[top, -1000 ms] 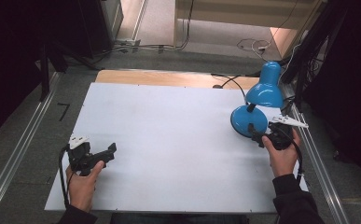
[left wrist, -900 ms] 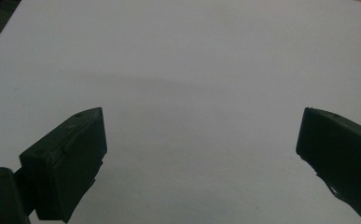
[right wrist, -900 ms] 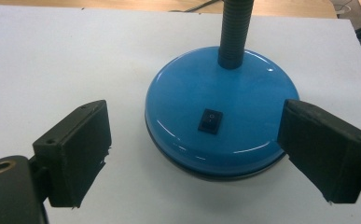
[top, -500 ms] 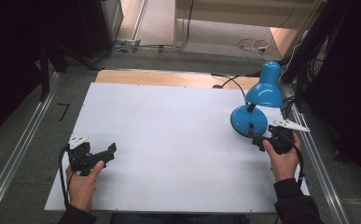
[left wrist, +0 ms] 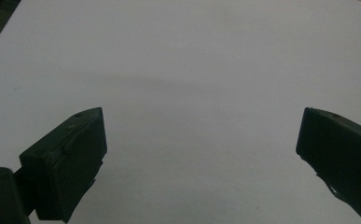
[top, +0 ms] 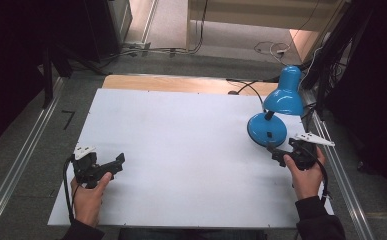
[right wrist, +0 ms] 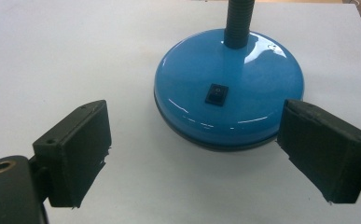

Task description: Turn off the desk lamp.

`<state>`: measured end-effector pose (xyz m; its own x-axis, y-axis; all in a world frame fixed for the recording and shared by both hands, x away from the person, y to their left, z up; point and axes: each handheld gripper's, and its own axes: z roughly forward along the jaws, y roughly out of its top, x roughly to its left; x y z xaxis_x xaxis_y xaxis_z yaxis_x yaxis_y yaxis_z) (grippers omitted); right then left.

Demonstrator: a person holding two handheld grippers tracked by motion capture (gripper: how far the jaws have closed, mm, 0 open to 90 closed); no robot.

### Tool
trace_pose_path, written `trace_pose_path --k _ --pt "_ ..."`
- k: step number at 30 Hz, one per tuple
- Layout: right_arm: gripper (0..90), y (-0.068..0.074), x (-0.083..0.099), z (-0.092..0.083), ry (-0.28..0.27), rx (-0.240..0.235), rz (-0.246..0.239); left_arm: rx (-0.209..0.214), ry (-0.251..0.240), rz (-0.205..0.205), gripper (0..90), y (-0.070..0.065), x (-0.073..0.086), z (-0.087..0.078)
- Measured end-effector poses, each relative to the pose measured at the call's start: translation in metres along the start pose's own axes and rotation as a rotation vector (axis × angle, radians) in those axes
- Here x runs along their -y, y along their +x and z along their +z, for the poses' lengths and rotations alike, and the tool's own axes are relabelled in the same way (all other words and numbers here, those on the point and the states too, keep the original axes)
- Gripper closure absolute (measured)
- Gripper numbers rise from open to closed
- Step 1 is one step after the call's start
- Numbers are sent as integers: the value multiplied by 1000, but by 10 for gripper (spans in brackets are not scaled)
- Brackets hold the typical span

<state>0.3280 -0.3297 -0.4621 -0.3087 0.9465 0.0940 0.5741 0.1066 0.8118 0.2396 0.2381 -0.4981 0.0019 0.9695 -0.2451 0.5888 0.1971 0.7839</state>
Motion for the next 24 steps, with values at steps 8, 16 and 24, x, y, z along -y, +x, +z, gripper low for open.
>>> trace_pose_path --k 8,16,24 --pt "86 1 2 -4 0 -4 -2 0 0 0 24 0 0 0" --pt "86 0 5 -8 4 -2 -1 0 1 0 24 0 0 0" --pt "86 -3 9 -14 5 0 4 -1 2 2 24 0 0 0"
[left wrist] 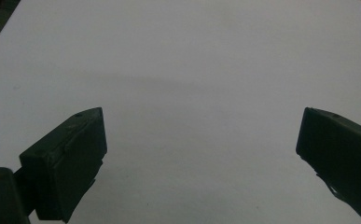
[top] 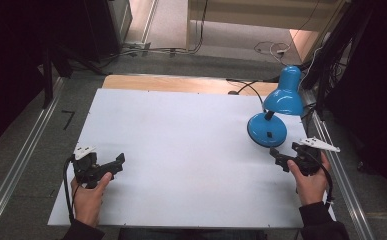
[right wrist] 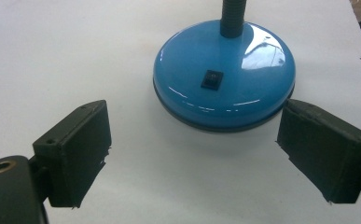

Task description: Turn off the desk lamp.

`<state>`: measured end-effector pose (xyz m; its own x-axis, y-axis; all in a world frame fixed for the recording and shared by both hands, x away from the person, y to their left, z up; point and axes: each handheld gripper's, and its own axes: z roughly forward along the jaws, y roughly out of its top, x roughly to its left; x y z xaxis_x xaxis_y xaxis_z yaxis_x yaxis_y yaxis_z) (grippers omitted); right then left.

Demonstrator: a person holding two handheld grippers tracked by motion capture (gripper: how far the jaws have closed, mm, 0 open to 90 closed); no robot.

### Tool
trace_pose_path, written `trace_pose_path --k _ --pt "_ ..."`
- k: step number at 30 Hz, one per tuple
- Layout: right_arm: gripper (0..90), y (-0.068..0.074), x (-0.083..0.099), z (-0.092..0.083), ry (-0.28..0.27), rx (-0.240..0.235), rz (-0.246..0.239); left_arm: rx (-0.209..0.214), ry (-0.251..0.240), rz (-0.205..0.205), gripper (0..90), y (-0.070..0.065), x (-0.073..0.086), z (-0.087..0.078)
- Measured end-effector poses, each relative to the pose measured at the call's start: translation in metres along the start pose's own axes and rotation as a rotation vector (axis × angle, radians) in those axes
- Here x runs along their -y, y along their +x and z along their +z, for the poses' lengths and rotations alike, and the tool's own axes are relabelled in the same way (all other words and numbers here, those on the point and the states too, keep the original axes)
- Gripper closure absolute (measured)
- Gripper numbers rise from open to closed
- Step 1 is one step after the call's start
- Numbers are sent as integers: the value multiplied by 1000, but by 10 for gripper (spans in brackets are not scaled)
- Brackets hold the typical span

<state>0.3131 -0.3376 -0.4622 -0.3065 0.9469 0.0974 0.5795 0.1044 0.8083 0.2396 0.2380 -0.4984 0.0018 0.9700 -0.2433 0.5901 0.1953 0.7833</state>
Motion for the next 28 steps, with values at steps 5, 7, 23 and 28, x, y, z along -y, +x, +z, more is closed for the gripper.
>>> trace_pose_path --k 5,7,23,28 --pt "86 -3 5 -4 2 -1 3 -1 2 2 24 0 0 0" --pt "86 -4 8 -5 7 1 6 0 3 4 24 0 0 0" --pt "86 -14 23 -15 24 21 25 -6 5 2 24 1 1 0" --pt "84 -27 36 -5 55 56 55 -32 24 13 23 3 3 4"
